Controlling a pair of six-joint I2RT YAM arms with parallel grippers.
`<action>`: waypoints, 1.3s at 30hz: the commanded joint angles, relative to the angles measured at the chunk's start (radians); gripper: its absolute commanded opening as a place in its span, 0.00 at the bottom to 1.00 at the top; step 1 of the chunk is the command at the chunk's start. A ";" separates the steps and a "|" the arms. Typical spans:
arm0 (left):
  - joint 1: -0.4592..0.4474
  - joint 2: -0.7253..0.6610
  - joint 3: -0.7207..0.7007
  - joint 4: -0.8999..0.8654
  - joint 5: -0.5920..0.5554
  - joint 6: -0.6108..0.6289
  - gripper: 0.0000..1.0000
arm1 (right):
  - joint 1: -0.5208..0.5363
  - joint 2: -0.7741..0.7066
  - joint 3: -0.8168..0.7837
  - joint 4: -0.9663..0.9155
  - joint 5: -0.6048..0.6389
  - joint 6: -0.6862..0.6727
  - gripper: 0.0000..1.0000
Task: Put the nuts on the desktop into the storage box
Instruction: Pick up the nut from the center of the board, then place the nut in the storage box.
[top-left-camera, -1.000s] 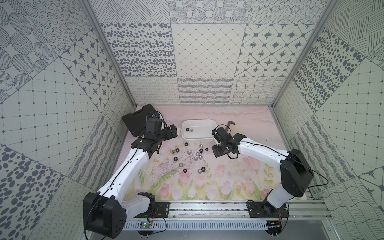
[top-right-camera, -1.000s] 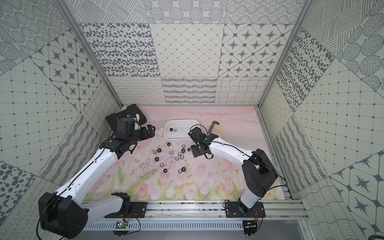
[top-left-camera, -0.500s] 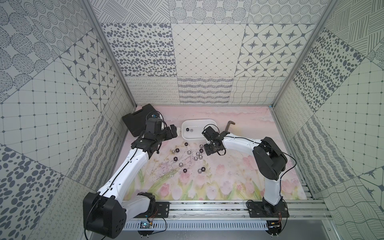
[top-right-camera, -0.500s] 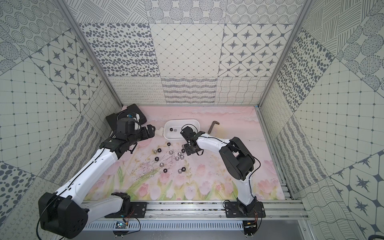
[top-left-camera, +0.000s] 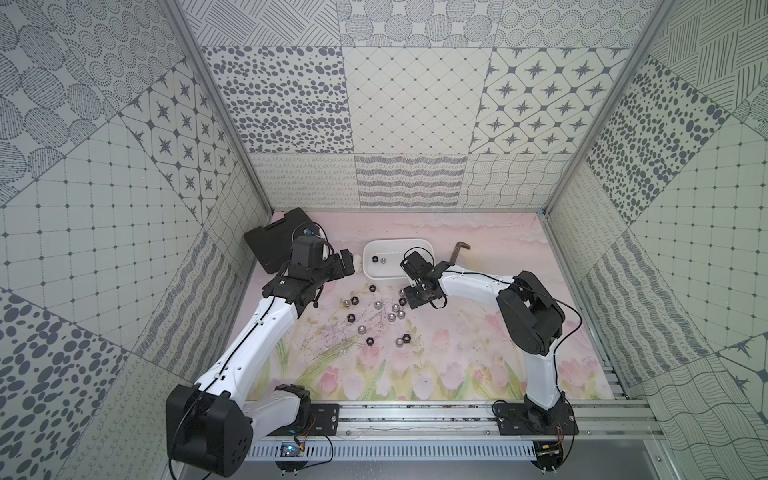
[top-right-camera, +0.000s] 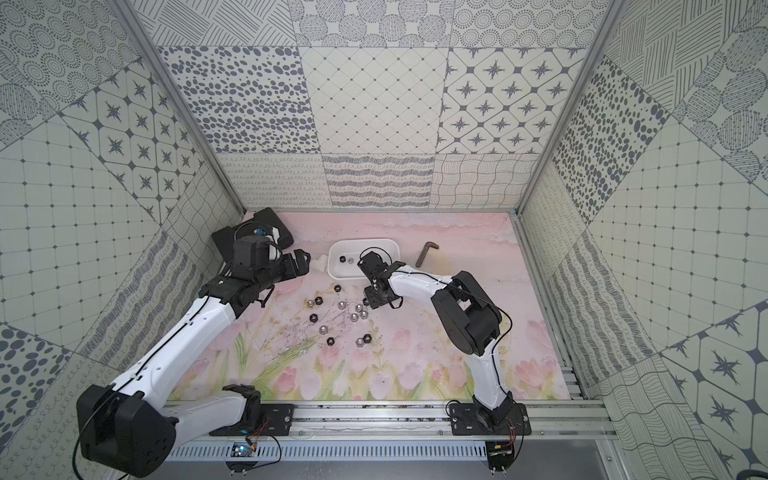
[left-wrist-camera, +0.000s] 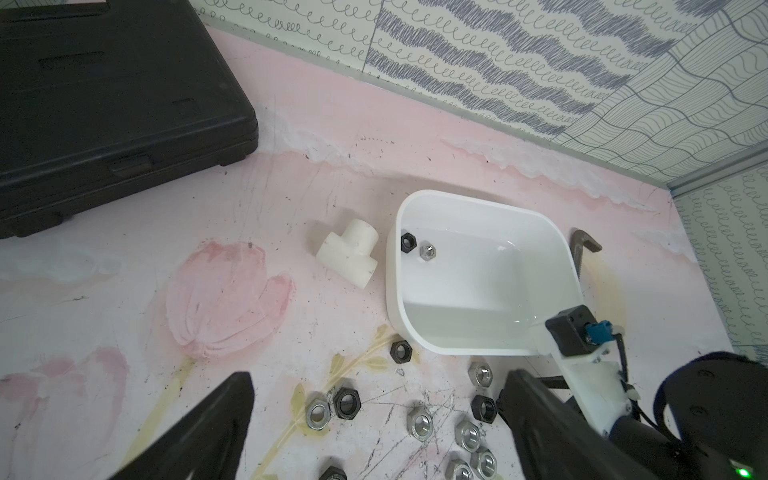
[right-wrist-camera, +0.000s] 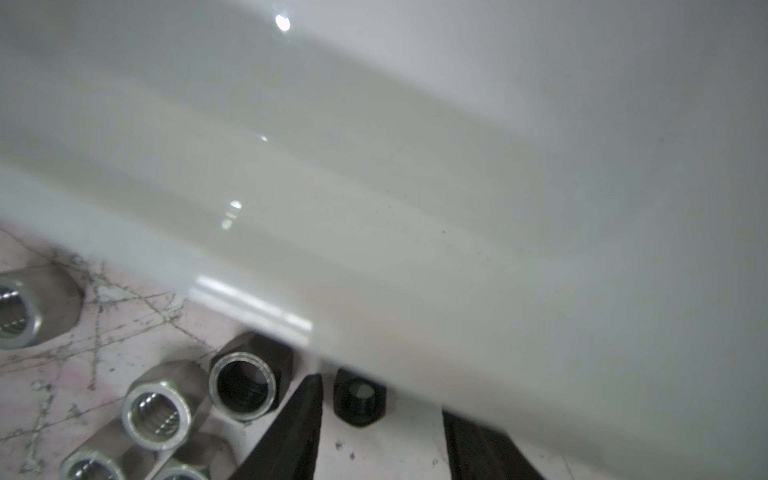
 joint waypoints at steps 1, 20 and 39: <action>-0.002 -0.004 0.007 -0.022 0.003 0.021 0.99 | 0.001 0.041 0.027 0.022 -0.023 -0.015 0.46; -0.002 0.014 0.012 -0.010 -0.015 0.032 0.99 | 0.005 -0.216 0.018 0.006 -0.044 0.001 0.15; -0.003 0.024 0.013 0.000 0.012 0.013 0.99 | -0.041 0.365 0.841 -0.194 -0.097 -0.038 0.12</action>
